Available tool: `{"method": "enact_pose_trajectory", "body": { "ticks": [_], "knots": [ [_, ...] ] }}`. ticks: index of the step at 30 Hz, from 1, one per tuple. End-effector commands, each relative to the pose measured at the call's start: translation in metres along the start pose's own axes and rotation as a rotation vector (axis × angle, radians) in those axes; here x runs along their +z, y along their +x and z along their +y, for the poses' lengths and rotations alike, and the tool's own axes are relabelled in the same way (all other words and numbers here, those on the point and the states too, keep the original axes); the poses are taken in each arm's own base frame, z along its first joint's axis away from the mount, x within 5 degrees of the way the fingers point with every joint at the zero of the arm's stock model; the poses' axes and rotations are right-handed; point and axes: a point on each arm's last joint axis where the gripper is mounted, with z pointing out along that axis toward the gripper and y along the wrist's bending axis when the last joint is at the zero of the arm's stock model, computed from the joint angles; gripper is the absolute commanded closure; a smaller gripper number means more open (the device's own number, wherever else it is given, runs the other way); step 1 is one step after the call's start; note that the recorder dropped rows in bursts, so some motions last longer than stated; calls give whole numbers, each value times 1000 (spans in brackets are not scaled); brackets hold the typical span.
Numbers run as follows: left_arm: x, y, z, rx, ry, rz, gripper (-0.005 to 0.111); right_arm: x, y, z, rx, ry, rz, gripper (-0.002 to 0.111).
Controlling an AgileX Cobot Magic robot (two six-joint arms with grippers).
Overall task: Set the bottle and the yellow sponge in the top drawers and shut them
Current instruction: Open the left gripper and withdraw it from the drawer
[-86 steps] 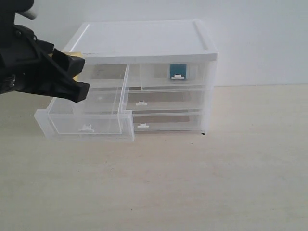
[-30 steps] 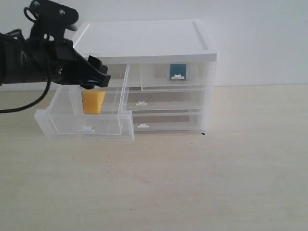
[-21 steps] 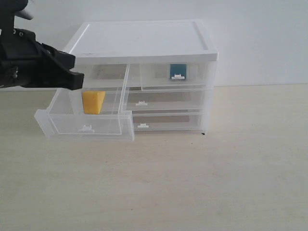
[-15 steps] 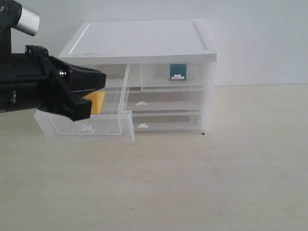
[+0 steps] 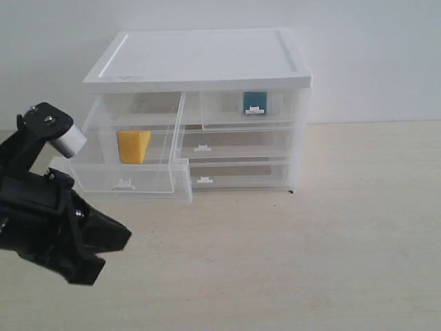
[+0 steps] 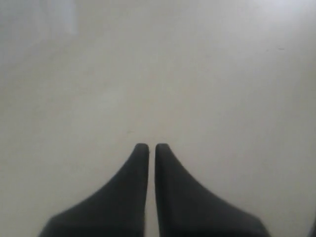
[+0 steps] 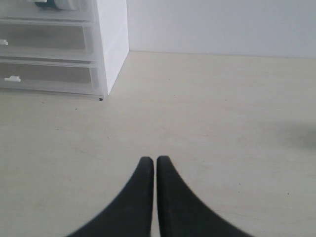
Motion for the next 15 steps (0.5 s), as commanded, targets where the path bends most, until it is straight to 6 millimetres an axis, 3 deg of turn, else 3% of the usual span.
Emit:
{"method": "enact_pose_trajectory", "body": {
  "ticks": [1,15],
  "knots": [
    [-2,-7,18,-90,-205,-104,103,0,-1,0,3,3,-12,108],
    [26,-15,44,-111,-347,-218,103,0,-1,0,3,3,-12,108]
  ]
}}
